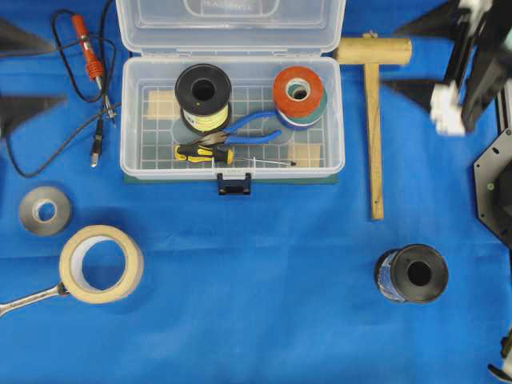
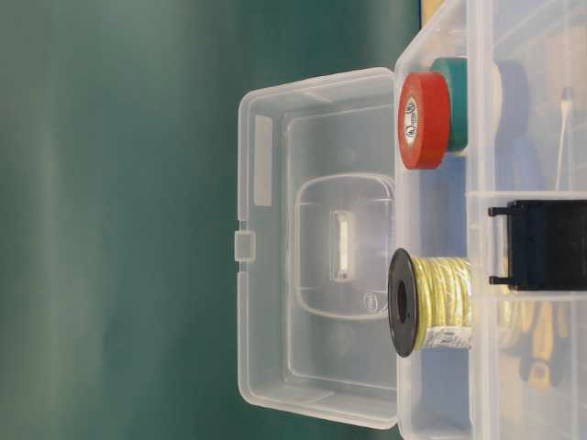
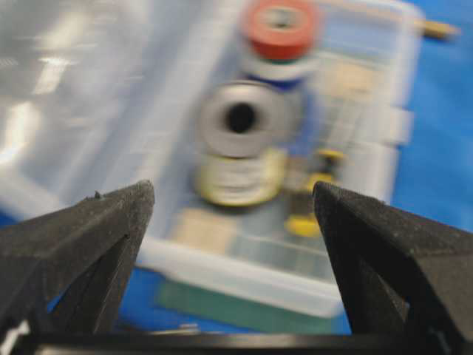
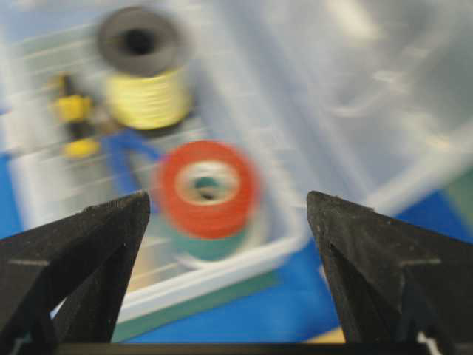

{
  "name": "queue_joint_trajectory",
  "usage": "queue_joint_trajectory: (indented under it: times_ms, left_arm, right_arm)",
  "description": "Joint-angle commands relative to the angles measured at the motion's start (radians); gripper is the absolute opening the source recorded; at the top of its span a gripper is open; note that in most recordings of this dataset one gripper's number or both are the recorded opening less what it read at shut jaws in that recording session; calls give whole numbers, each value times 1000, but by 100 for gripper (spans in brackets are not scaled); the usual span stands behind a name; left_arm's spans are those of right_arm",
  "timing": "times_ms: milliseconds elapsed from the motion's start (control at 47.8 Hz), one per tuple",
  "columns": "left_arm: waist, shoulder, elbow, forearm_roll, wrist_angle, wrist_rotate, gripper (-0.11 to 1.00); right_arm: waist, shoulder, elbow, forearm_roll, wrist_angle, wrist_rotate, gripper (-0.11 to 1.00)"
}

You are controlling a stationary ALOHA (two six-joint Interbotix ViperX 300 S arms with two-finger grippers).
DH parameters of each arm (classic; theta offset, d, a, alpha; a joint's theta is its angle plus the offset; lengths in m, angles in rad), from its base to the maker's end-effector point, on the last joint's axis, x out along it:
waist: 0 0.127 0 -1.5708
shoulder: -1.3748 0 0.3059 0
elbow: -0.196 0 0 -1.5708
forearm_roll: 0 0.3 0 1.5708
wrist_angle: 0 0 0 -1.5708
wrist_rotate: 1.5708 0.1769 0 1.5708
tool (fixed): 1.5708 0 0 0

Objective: Open the tool box with both arms.

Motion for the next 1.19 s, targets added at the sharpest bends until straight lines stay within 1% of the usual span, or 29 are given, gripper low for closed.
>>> queue_joint_trajectory:
  times_ms: [0, 105, 209, 314, 418, 502, 586, 649, 753, 879, 983, 1172]
  left_arm:
    - [-84, 11, -5, -2, -21, -14, 85]
    - [-155, 17, 11, -2, -46, -31, 85]
    - [-190, 20, 34, -2, -80, -32, 85]
    - [-195, 21, 54, 0, -109, -29, 85]
    - [-195, 9, 61, 0, -106, -32, 85]
    - [-202, -11, 74, 0, -107, -34, 85]
    - [-206, -32, 95, 0, -118, -34, 84]
    - [-207, -41, 115, 0, -138, -32, 84]
    - [-207, -48, 163, 0, -207, -32, 84]
    - [-207, -37, 204, 0, -279, -28, 84]
    - [-207, -32, 236, 0, -331, -28, 84]
    - [-207, -31, 316, 0, -456, -34, 84]
  right_arm:
    - [72, 8, -11, 5, -3, 2, 85]
    - [152, 17, -6, 6, -3, 3, 85]
    - [193, 28, 0, 5, -8, 6, 85]
    - [198, 32, 3, 5, -3, 8, 85]
    - [198, 23, 11, 5, 17, 8, 85]
    - [199, -14, 32, 6, 54, 9, 85]
    - [199, -61, 71, 5, 57, 9, 85]
    - [199, -115, 117, 5, 37, 11, 85]
    - [199, -201, 187, 6, -8, 17, 85]
    - [199, -281, 264, 8, -64, 38, 85]
    - [199, -291, 308, 8, -106, 52, 85]
    - [206, -238, 383, 17, -255, 67, 85]
